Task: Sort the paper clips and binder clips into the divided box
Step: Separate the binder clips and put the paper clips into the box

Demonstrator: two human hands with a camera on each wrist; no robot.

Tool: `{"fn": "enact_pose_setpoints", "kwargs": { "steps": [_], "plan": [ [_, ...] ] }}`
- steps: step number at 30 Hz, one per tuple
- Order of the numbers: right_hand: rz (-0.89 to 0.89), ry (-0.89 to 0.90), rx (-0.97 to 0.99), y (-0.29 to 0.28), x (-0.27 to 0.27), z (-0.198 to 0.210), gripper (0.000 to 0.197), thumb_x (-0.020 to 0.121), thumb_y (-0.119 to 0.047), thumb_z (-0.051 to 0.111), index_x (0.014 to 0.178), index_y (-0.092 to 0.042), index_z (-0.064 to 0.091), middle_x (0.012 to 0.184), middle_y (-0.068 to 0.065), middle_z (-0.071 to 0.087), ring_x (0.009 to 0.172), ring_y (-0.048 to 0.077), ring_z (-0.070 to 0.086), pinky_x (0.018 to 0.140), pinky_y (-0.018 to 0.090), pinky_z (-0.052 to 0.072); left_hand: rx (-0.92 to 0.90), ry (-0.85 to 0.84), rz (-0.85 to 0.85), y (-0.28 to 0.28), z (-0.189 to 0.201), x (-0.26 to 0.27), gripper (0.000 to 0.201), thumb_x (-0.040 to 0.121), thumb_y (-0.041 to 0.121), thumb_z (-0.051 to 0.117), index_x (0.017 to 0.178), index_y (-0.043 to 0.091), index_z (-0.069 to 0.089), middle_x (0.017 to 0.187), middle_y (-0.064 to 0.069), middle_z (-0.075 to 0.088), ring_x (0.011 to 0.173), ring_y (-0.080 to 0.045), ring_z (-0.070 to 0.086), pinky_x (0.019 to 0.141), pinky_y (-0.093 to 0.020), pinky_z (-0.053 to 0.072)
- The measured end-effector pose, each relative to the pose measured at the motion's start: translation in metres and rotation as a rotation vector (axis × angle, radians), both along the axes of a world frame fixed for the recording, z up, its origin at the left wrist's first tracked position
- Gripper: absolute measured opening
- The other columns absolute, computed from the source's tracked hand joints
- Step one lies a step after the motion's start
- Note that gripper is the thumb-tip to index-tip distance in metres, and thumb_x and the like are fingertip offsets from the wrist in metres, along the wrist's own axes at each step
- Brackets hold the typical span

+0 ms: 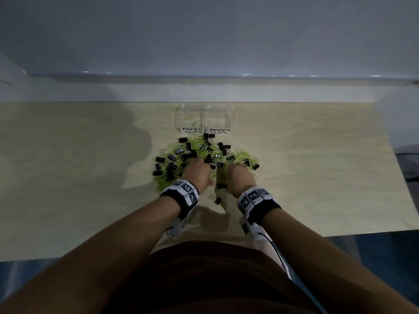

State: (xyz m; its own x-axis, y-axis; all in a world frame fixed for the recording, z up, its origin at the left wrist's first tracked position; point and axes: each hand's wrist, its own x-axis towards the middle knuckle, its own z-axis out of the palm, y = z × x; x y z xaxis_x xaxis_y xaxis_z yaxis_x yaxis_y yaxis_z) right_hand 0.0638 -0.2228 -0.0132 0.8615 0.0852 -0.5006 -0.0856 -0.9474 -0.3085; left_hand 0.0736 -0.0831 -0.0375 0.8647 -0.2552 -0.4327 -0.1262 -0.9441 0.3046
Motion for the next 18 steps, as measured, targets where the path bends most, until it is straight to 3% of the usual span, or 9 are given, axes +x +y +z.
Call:
{"fn": "enact_pose_setpoints", "kwargs": {
  "steps": [2,5,8,10,12,14,18],
  "plan": [
    [-0.014,0.034,-0.011,0.002,0.005,-0.002,0.014,0.084,-0.003,0.057,0.096,-0.009,0.063,0.097,0.009,0.065,0.083,0.022,0.060,0.067,0.027,0.047,0.017,-0.027,-0.077,0.002,-0.002,0.000,0.028,0.083,0.032,0.067,0.092,0.006,0.063,0.117,-0.013,0.051,0.113,-0.031,0.044,0.096,-0.042,0.041],
    [0.012,0.111,-0.004,0.003,0.011,0.002,0.013,0.087,-0.007,0.056,0.099,-0.007,0.063,0.094,0.009,0.066,0.083,0.023,0.062,0.073,0.031,0.055,0.045,-0.086,-0.199,0.007,-0.005,-0.003,0.030,0.089,0.029,0.059,0.103,0.003,0.059,0.121,-0.014,0.048,0.116,-0.029,0.042,0.100,-0.041,0.039],
    [-0.074,0.143,0.109,-0.004,0.019,0.000,0.011,0.083,-0.004,0.058,0.084,-0.011,0.067,0.085,0.005,0.067,0.081,0.020,0.063,0.075,0.030,0.056,0.015,-0.094,-0.215,0.017,-0.007,-0.002,0.031,0.093,0.028,0.052,0.110,0.001,0.056,0.124,-0.013,0.046,0.116,-0.028,0.042,0.098,-0.039,0.040],
    [-0.140,0.149,0.203,-0.013,0.022,-0.002,0.017,0.080,-0.001,0.063,0.072,-0.015,0.068,0.078,0.001,0.067,0.078,0.017,0.064,0.073,0.027,0.054,-0.098,-0.049,-0.139,0.025,-0.005,0.001,0.023,0.095,0.026,0.049,0.101,0.004,0.057,0.114,-0.012,0.047,0.106,-0.025,0.044,0.089,-0.035,0.040],
    [-0.189,0.164,0.301,-0.020,0.024,-0.001,0.012,0.078,-0.002,0.068,0.075,-0.013,0.070,0.080,0.004,0.071,0.075,0.016,0.064,0.072,0.026,0.054,-0.255,0.014,-0.001,0.032,0.000,0.004,0.017,0.095,0.024,0.049,0.087,0.009,0.054,0.098,-0.005,0.048,0.091,-0.019,0.046,0.078,-0.029,0.039],
    [-0.262,0.171,0.412,-0.024,0.026,0.004,0.006,0.078,-0.003,0.071,0.077,-0.009,0.071,0.079,0.009,0.072,0.068,0.015,0.063,0.069,0.027,0.056,-0.399,0.039,0.145,0.041,0.005,0.007,0.016,0.094,0.024,0.051,0.083,0.012,0.053,0.088,-0.001,0.052,0.079,-0.017,0.051,0.072,-0.026,0.040],
    [-0.396,0.228,0.657,-0.018,0.041,0.019,0.006,0.080,0.004,0.067,0.076,0.000,0.066,0.065,0.011,0.068,0.059,0.018,0.062,0.064,0.029,0.056,-0.655,0.079,0.407,0.060,0.017,0.018,0.012,0.092,0.025,0.054,0.085,0.016,0.059,0.085,-0.003,0.067,0.077,-0.017,0.065,0.073,-0.030,0.053]
  ]
}}
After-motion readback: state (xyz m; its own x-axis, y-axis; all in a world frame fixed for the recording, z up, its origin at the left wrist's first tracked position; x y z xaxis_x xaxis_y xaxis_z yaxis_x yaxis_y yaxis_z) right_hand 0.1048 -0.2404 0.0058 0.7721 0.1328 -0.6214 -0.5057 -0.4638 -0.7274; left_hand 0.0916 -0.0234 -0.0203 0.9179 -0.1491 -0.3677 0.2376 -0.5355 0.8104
